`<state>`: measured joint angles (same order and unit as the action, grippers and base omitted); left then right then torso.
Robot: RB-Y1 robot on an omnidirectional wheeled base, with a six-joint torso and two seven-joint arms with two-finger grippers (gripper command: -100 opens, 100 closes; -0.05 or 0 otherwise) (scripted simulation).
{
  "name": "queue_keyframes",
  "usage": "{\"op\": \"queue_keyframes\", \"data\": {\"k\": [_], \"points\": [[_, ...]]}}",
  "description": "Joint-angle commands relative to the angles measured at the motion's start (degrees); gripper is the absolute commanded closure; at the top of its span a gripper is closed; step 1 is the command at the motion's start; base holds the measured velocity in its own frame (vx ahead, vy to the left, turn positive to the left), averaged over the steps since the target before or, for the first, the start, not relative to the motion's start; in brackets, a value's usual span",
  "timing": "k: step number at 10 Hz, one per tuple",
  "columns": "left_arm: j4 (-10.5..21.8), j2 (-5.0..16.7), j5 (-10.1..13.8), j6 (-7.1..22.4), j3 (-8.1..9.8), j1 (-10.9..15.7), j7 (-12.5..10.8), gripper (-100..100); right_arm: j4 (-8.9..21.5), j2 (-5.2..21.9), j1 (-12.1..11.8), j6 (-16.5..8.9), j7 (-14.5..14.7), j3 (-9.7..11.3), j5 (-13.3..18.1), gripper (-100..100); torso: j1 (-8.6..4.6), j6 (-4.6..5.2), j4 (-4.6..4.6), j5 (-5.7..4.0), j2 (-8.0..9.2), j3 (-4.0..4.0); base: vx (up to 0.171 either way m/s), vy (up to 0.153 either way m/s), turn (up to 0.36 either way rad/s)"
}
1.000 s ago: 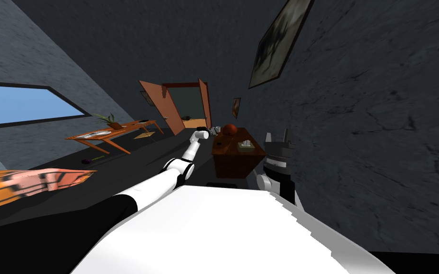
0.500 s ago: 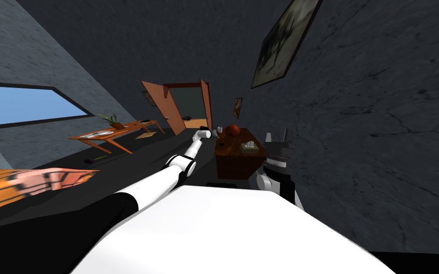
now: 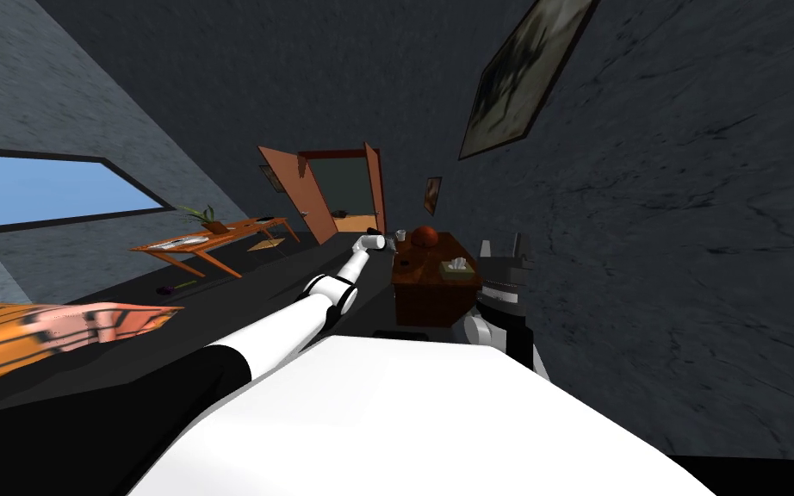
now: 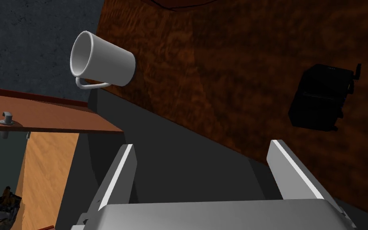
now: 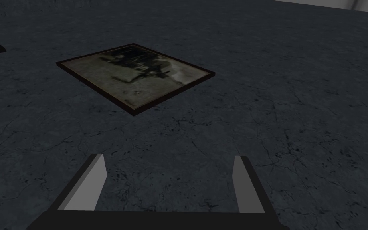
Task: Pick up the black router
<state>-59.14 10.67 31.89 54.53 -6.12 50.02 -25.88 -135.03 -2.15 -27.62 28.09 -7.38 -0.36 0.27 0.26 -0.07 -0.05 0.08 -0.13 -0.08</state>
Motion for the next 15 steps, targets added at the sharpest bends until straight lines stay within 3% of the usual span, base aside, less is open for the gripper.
{"op": "queue_keyframes", "data": {"k": [1,2,3,5,7,8,11,12,15], "points": [[2.86,-0.69,0.58,2.86,-0.79,2.14,-0.53,-100,0.0,0.0,0.0,0.0,0.0,0.0,0.0,0,0.0,0.0,0.0,0.0,0.0,0.0,0.066,0.075,0.031],[4.37,-0.69,0.58,2.94,-0.79,2.14,-0.53,-100,0.0,0.0,0.0,0.0,0.0,0.0,0.0,0,0.01,0.01,-0.01,0.0,-0.1,-0.05,0.048,0.058,0.014],[5.84,-1.51,1.03,5.05,-1.5,3.78,-0.85,-100,0.0,0.0,0.0,0.0,0.0,0.0,0.0,0,-0.04,0.0,-0.02,-0.01,-0.06,-0.04,0.042,0.074,0.04],[7.42,-1.51,1.03,5.05,-1.5,3.78,-0.85,-100,0.0,0.0,0.0,0.0,0.0,0.0,0.0,0,-0.07,0.01,-0.01,-0.01,0.0,-0.01,0.023,0.033,0.003],[12.05,-3.59,1.78,8.48,-2.8,6.61,-1.42,-100,0.0,0.0,0.0,0.0,0.0,0.0,0.0,0,-0.18,0.01,0.02,-0.05,0.03,0.02,0.05,0.045,0.039],[12.88,-3.59,1.78,8.74,-2.8,6.61,-1.42,-100,0.0,0.0,0.0,0.0,0.0,0.0,0.0,0,-0.09,0.01,-0.01,-0.03,-0.09,-0.04,0.062,0.051,0.004],[19.07,-7.82,2.56,12.8,-4.38,9.69,-2.04,-100,0.0,0.0,0.0,0.0,0.0,0.0,0.0,0,-0.11,0.01,-0.02,-0.03,-0.11,-0.06,0.065,0.051,0.023],[19.07,-7.82,2.56,12.8,-4.38,9.69,-2.04,-100,0.0,0.0,0.0,0.0,0.0,0.0,0.0,0,-0.13,0.02,-0.03,-0.03,-0.13,-0.08,0.048,0.03,0.0],[22.28,-12.48,2.95,14.79,-5.24,11.34,-2.36,-100,0.0,-0.01,0.0,0.0,0.0,0.01,0.0,0,-0.3,0.03,-0.01,-0.07,-0.03,-0.02,0.05,0.004,0.002]]}}
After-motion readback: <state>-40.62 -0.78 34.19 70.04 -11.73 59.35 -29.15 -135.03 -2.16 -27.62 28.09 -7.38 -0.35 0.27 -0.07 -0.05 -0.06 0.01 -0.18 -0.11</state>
